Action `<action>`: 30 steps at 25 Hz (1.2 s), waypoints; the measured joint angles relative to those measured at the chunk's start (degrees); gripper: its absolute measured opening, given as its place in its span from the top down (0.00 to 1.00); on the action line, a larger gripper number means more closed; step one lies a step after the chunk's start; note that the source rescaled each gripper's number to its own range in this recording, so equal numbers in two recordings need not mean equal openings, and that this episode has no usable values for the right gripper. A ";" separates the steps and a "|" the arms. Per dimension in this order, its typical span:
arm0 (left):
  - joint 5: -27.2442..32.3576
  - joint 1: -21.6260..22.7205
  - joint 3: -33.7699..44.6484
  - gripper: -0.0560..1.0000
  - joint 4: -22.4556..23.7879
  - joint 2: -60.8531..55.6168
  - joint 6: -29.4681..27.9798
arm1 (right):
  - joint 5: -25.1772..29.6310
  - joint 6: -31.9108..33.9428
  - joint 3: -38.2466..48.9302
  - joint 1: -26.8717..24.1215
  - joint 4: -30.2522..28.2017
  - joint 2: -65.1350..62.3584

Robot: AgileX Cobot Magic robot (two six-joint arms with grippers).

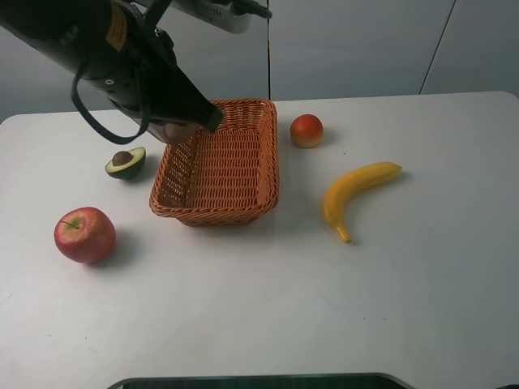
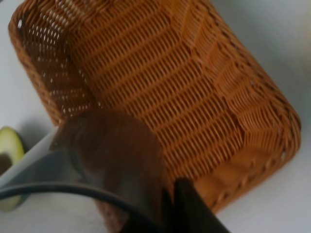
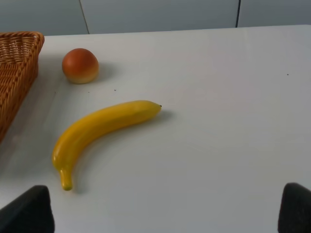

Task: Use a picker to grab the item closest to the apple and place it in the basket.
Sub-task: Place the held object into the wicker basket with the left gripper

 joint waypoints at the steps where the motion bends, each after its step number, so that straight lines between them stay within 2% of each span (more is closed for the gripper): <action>1: -1.71 0.00 0.00 0.95 1.14 0.83 -0.83 | 0.00 0.00 0.00 0.00 0.00 0.00; 5: -7.06 0.00 0.00 0.95 6.21 4.25 -4.37 | 0.00 0.00 0.00 0.00 0.00 0.00; 11: -8.17 0.37 0.00 0.95 14.92 8.05 -12.04 | 0.00 0.00 0.00 0.00 0.00 0.00; 19: -11.49 1.33 0.00 0.95 16.92 11.39 -13.88 | 0.00 0.00 0.00 0.00 0.00 0.00; 26: -11.61 1.33 0.00 0.94 17.02 13.38 -14.01 | 0.00 0.00 0.00 0.00 0.00 0.00; 28: -11.61 1.33 0.00 0.90 17.02 13.37 -14.39 | 0.00 0.00 0.00 0.00 0.00 0.00; 30: -11.61 1.33 0.00 0.81 17.02 13.37 -14.65 | 0.00 0.00 0.00 0.00 0.00 0.00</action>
